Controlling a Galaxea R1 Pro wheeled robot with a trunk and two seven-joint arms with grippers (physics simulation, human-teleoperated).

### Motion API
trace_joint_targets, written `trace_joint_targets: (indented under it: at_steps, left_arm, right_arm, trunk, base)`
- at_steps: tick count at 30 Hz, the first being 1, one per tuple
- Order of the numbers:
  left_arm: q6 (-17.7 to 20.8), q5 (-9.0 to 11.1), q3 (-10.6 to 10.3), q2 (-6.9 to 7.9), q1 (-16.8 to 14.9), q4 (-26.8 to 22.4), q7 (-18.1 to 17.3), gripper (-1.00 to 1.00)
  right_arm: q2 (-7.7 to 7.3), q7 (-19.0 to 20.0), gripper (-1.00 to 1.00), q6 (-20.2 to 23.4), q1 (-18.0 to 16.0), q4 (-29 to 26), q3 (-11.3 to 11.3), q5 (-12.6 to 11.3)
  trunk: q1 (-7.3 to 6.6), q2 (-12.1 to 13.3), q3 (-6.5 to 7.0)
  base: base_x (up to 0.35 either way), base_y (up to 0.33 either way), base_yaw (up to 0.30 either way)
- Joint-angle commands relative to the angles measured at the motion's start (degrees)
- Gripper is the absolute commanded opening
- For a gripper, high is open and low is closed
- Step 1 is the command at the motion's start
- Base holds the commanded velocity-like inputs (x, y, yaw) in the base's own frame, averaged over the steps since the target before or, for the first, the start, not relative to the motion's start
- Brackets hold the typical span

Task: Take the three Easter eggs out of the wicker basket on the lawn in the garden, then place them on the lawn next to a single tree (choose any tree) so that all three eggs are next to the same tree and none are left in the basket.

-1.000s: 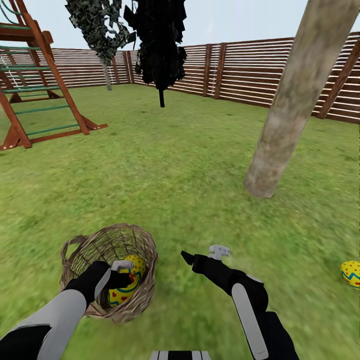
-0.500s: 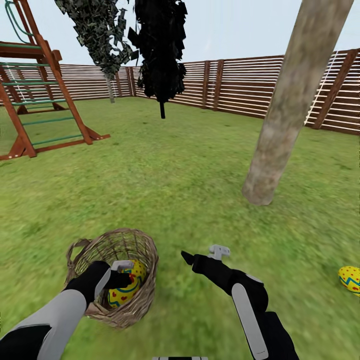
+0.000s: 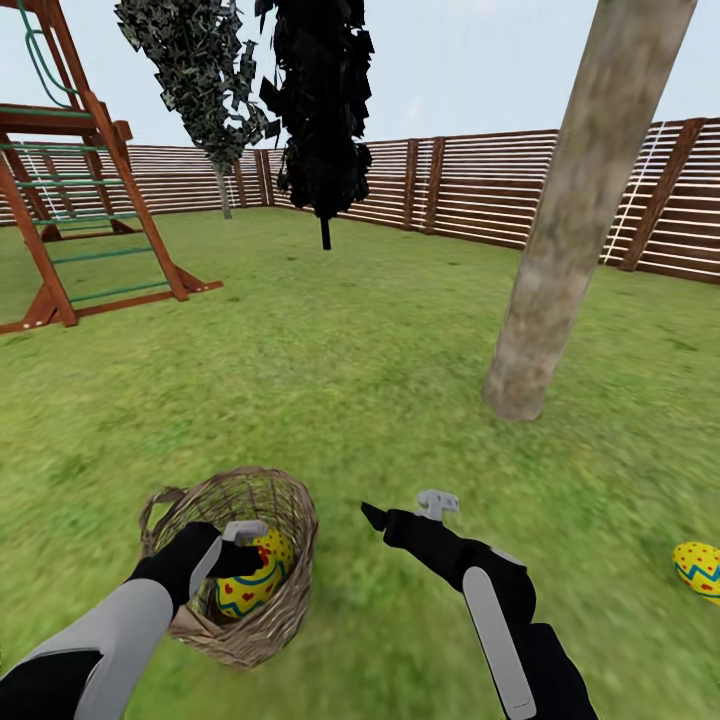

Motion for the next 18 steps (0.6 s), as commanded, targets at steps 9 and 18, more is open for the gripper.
trace_joint_targets:
  at_steps: [9, 18]
  left_arm:
    - [0.37, -0.4, 0.38, -0.03, -0.02, -0.09, -0.35, -1.0]
    - [0.37, -0.4, 0.38, -0.04, -0.03, -0.09, -0.44, -1.0]
  right_arm:
    - [0.09, 0.24, 1.0, 0.28, -0.11, 0.1, 0.18, 0.24]
    - [0.12, 0.24, 1.0, 0.28, -0.1, 0.14, 0.27, 0.24]
  trunk:
    - [-1.99, 3.6, 1.57]
    - [-3.97, 7.21, 3.18]
  base:
    - [-0.031, 0.0, 0.0]
    - [-0.043, 0.0, 0.0]
